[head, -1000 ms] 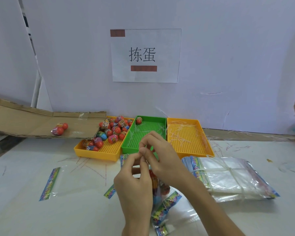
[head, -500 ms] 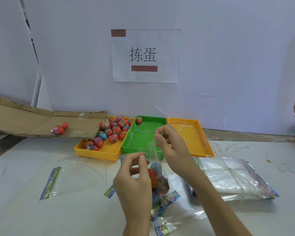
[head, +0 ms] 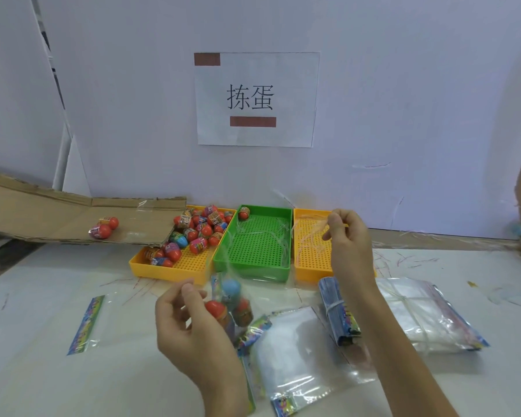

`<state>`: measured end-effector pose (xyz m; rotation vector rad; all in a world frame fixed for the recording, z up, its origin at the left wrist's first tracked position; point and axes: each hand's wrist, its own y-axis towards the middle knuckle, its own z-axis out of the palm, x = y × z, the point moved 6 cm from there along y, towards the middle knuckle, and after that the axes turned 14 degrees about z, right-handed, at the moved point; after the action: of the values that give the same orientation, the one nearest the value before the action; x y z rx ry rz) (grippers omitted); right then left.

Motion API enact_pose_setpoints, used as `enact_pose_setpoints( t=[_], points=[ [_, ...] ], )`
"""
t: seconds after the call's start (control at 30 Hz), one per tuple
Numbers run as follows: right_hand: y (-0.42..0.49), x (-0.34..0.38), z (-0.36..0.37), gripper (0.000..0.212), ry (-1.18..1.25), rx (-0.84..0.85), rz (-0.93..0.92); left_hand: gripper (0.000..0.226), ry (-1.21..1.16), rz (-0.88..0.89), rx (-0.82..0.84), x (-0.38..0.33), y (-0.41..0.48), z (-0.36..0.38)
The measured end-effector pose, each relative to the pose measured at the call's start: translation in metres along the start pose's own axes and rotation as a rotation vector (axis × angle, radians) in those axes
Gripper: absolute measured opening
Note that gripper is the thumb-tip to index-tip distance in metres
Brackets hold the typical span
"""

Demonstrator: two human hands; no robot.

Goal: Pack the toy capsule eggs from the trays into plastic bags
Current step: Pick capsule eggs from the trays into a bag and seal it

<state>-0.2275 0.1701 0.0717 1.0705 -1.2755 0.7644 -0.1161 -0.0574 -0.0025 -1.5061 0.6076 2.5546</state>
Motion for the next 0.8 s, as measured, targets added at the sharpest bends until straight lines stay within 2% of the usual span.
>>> enact_pose_setpoints(
  t=[0.1,0.23,0.3,0.37,0.4,0.43,0.47,0.5,0.53,0.57,0.6,0.63,0.7,0.8],
  points=[
    [0.003,0.004,-0.002,0.017,-0.130,0.126,-0.010,0.019,-0.006,-0.007,-0.003,0.001,-0.001,-0.001],
    [0.009,0.020,0.001,0.017,-0.330,0.505,-0.043,0.018,-0.010,0.002,0.019,0.000,-0.001,0.002],
    [0.012,0.036,-0.008,0.014,-0.363,0.766,-0.087,0.016,-0.016,0.011,0.026,0.000,-0.001,0.003],
    [0.020,0.048,-0.026,0.009,-0.179,0.980,-0.014,0.013,-0.007,0.020,0.041,0.000,-0.001,0.004],
    [0.032,0.045,-0.035,0.011,-0.054,1.004,0.099,0.013,-0.001,0.017,0.048,0.001,-0.002,0.004],
    [0.051,0.029,-0.044,0.014,-0.103,0.943,0.201,0.013,-0.007,0.010,0.053,0.001,-0.003,0.004],
    [0.080,0.006,-0.059,0.015,-0.232,0.776,0.329,0.013,-0.018,0.004,0.057,0.002,-0.004,0.005],
    [0.098,-0.013,-0.081,0.013,-0.532,0.662,0.400,0.014,-0.025,0.001,0.061,0.002,-0.006,0.005],
    [0.106,-0.033,-0.097,0.009,-0.859,0.663,0.470,0.014,-0.026,0.001,0.061,0.002,-0.006,0.005],
    [0.119,-0.039,-0.115,0.008,-1.132,0.587,0.524,0.014,-0.029,0.001,0.052,0.001,-0.005,0.007],
    [0.128,-0.032,-0.121,0.011,-1.334,0.605,0.420,0.015,-0.036,0.002,0.048,0.001,-0.003,0.009],
    [0.136,-0.019,-0.124,0.016,-1.292,0.582,0.317,0.015,-0.039,0.002,0.050,0.001,-0.003,0.010],
    [0.147,0.019,-0.127,0.020,-1.119,0.431,0.197,0.016,-0.035,0.004,0.069,0.001,-0.004,0.013],
    [0.136,0.051,-0.119,0.017,-1.138,0.351,-0.006,0.018,-0.036,0.005,0.105,0.000,-0.010,0.012]
  ],
)
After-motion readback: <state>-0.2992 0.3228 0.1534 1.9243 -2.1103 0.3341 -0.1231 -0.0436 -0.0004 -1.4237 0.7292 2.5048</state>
